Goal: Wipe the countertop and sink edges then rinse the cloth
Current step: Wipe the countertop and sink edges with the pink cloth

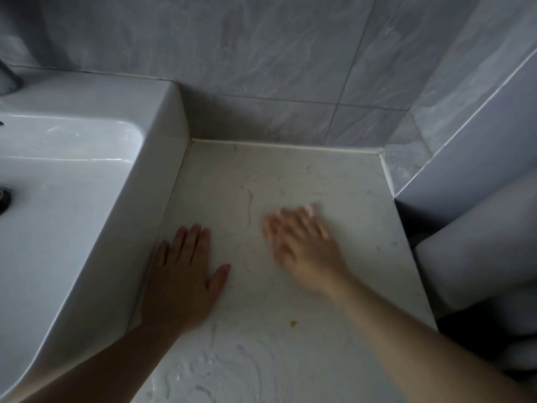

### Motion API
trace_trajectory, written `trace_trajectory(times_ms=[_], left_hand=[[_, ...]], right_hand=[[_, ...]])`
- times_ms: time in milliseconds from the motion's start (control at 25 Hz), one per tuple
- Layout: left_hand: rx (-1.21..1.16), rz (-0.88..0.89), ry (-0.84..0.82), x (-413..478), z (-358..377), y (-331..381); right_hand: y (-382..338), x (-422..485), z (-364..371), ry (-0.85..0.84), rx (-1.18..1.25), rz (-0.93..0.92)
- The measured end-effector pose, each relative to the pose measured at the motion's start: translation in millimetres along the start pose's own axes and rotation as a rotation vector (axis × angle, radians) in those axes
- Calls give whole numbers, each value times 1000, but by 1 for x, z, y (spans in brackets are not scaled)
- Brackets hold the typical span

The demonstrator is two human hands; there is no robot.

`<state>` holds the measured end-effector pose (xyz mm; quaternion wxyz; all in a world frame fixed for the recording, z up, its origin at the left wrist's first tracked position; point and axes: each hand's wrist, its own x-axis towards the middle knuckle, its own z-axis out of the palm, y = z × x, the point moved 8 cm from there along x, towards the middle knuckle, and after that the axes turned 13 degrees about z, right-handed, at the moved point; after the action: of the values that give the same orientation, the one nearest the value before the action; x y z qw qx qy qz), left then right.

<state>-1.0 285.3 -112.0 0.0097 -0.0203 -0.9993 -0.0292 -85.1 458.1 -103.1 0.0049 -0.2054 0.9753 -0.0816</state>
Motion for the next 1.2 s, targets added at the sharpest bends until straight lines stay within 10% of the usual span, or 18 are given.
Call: trace_trajectory(times_ms=[160,360,600,840,1080,1200], left_hand=[[0,1,-3,0,-2,1],[-6,1,-5,1,2,0],[-7,-4,6,-1,1,-1],[4,2,14,0,-2,1],[-8,-11,0,0,-1,0],[-4,-2,3,0,-1,1]], right_hand=[[1,-51,5,-62,-42,-206],[61,68,-1,-26,7,414],[-12,-34,5,15,-8,-186],[124,92,-9,-73,43,527],[26,-41,2,4,-52,-74],[67,14,-10,54,-68,24]])
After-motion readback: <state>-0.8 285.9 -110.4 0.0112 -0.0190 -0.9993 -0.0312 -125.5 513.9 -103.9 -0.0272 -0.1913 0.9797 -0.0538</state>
